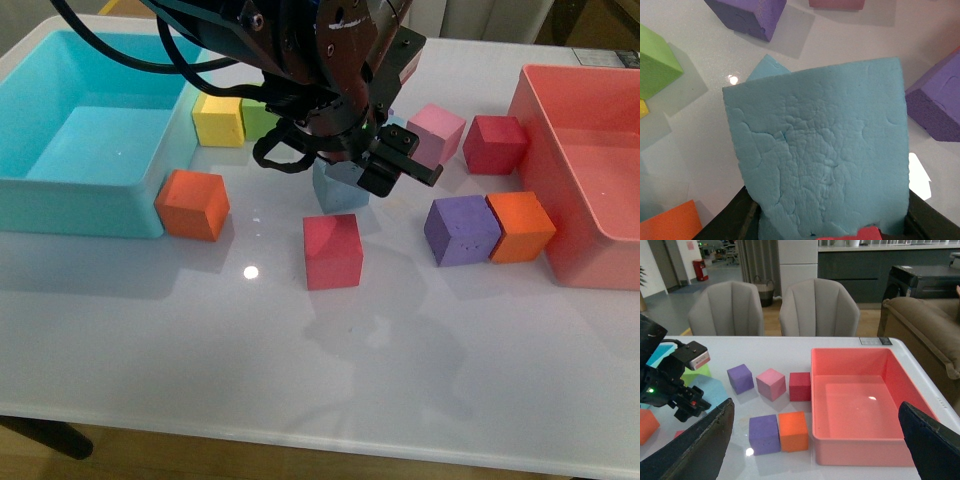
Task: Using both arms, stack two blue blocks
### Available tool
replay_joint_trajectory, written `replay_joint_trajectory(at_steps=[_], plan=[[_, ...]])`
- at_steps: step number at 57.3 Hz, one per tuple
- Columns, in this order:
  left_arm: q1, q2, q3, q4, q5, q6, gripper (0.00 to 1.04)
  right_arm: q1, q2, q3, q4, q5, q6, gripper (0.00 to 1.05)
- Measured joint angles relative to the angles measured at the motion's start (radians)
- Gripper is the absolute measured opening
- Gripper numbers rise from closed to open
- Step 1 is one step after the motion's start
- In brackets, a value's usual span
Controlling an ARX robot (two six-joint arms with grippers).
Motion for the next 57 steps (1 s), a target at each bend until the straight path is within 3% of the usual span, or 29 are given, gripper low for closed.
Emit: replay_joint_trajectory(at_steps=[21,52,57], plan=[[0.025,0.095,0.15,-0.06,-0.016,0.007,0.46,0.0,0.0,0.0,0.0,0.0,0.0,0.96],[0.04,0.144,0.197,-0.079,-0.031,0.01,0.45,0.0,0.0,0.0,0.0,0.0,0.0,0.96],[0.04,0.145,0.197,-0.079,-0.027,0.008,0.56,0.0,0.0,0.0,0.0,0.0,0.0,0.96]])
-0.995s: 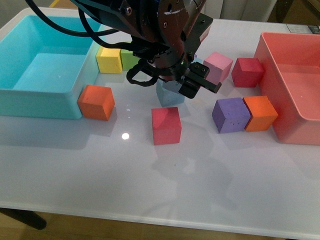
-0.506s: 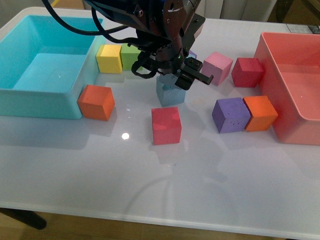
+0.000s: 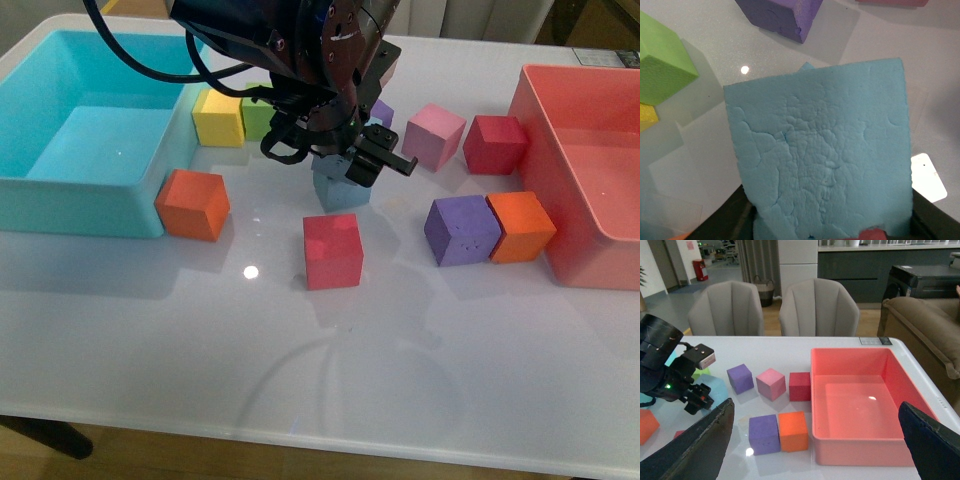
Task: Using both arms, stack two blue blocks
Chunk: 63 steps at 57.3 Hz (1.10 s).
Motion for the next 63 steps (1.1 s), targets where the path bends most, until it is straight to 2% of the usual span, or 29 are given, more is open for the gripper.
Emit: replay_joint_trajectory(at_steps=[15,29,44,63], plan=[[0.002,0.0,0.005,-0.012,0.026,0.002,0.97,0.0,0.0,0.0,0.0,0.0,0.0,0.96],[0.003,-0.002,-0.007,-0.006,0.039,0.0,0.96,0.0,0.0,0.0,0.0,0.0,0.0,0.96],[0.006,-0.07,-0.132,0.05,0.06,-0.028,0.96,0.0,0.0,0.0,0.0,0.0,0.0,0.96],[0.024,-0.463,-0.585,0.332,0.055,-0.12,0.96,0.0,0.0,0.0,0.0,0.0,0.0,0.96]])
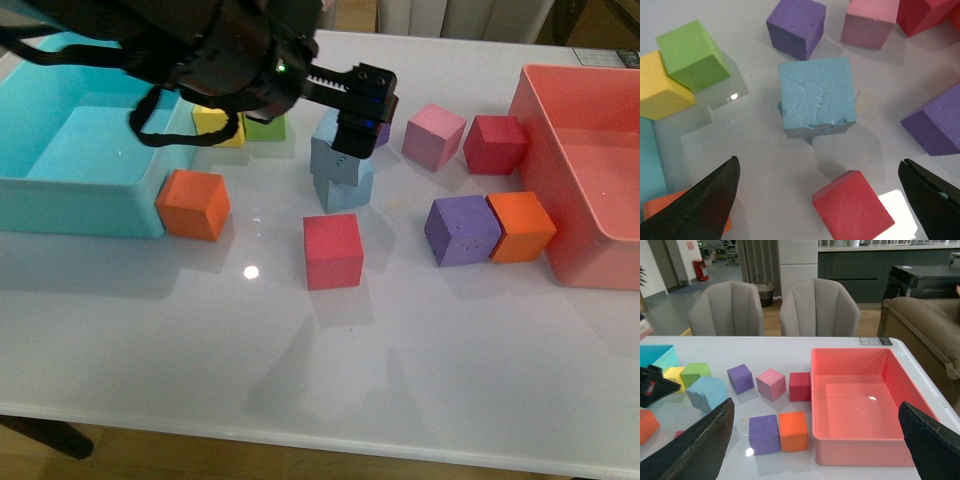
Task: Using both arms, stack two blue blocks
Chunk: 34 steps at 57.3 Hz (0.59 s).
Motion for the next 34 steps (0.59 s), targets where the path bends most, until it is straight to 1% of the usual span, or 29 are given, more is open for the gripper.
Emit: replay_joint_trajectory(at_steps=[5,9,10,11,12,13,14,16,17,18,20,21,22,24,25,27,31,32,34], plan=[[0.021,-0.145,-0.162,0.054,0.009,-0.043,0.96,0.0,0.0,0.0,0.0,0.0,0.0,0.96],[0.026,-0.166,-0.179,0.058,0.009,-0.053,0.96,0.0,0.0,0.0,0.0,0.0,0.0,0.96],[0.024,-0.161,-0.192,0.099,-0.027,-0.047,0.94,0.0,0.0,0.0,0.0,0.0,0.0,0.96],[0.023,-0.156,-0.205,0.142,-0.061,-0.037,0.93,0.0,0.0,0.0,0.0,-0.001,0.0,0.96],[0.021,-0.149,-0.236,0.25,-0.13,-0.029,0.89,0.0,0.0,0.0,0.0,-0.001,0.0,0.96],[0.02,-0.146,-0.253,0.305,-0.165,-0.023,0.88,0.0,0.0,0.0,0.0,-0.001,0.0,0.96],[0.021,-0.143,-0.291,0.414,-0.227,-0.013,0.84,0.0,0.0,0.0,0.0,-0.003,0.0,0.96],[0.03,-0.143,-0.381,0.616,-0.315,-0.003,0.77,0.0,0.0,0.0,0.0,-0.003,0.0,0.96],[0.033,-0.146,-0.403,0.658,-0.332,-0.001,0.75,0.0,0.0,0.0,0.0,-0.002,0.0,0.96],[0.045,-0.155,-0.456,0.76,-0.351,0.003,0.71,0.0,0.0,0.0,0.0,0.0,0.0,0.96],[0.066,-0.181,-0.525,0.877,-0.35,0.007,0.64,0.0,0.0,0.0,-0.001,0.001,0.0,0.96],[0.072,-0.192,-0.544,0.905,-0.349,0.008,0.63,0.0,0.0,0.0,-0.001,0.001,0.0,0.96],[0.087,-0.219,-0.584,0.962,-0.345,0.01,0.58,0.0,0.0,0.0,-0.001,0.001,0.0,0.96],[0.102,-0.251,-0.622,1.008,-0.33,0.01,0.54,0.0,-0.001,0.0,-0.001,0.001,0.0,0.96],[0.117,-0.278,-0.648,1.032,-0.322,0.011,0.49,0.0,-0.001,0.0,-0.001,0.0,0.0,0.96],[0.131,-0.319,-0.684,1.05,-0.31,0.012,0.45,0.0,0.0,0.0,-0.001,0.0,0.0,0.96],[0.172,-0.396,-0.761,1.062,-0.279,0.013,0.32,0.0,0.0,0.0,-0.001,0.0,0.0,0.96],[0.184,-0.423,-0.787,1.051,-0.27,0.013,0.28,0.0,0.0,0.0,-0.001,-0.002,0.0,0.96],[0.198,-0.457,-0.816,1.02,-0.256,0.014,0.22,0.0,0.0,0.0,-0.001,-0.002,0.0,0.96]])
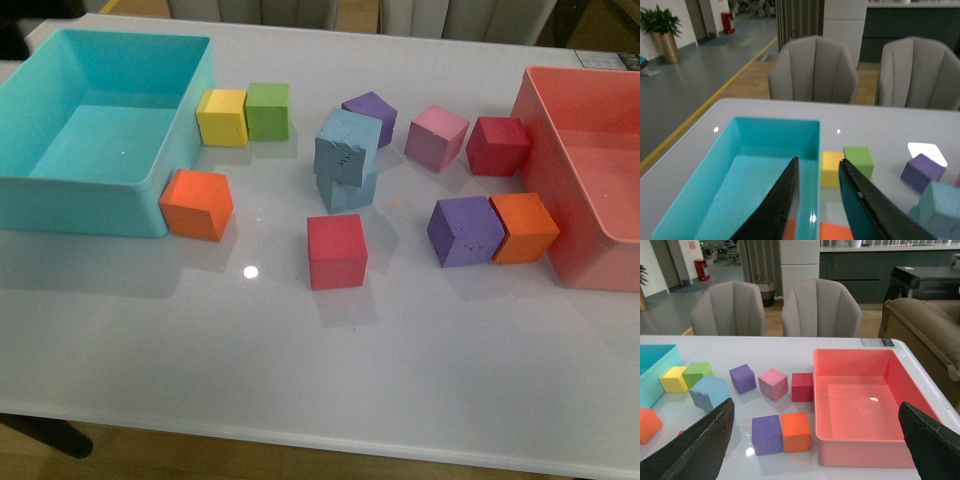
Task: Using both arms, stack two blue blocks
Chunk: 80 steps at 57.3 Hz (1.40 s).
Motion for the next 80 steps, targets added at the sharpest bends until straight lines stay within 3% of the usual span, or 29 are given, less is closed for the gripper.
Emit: replay_joint_trajectory(at_steps=[7,42,45,50,80], plan=[[0.046,-0.142,-0.1,-0.033,0.06,0.0,0.02,0.0,0.0,0.0,0.0,0.0,0.0,0.96],[0.209,-0.669,-0.345,-0.32,0.216,0.005,0.02,0.0,0.0,0.0,0.0,0.0,0.0,0.96],[0.253,-0.717,-0.354,-0.359,0.28,0.006,0.02,0.0,0.0,0.0,0.0,0.0,0.0,0.96],[0.29,-0.805,-0.367,-0.429,0.291,0.006,0.02,0.0,0.0,0.0,0.0,0.001,0.0,0.96],[0.292,-1.175,-0.383,-0.763,0.298,0.007,0.02,0.0,0.0,0.0,0.0,0.001,0.0,0.96]])
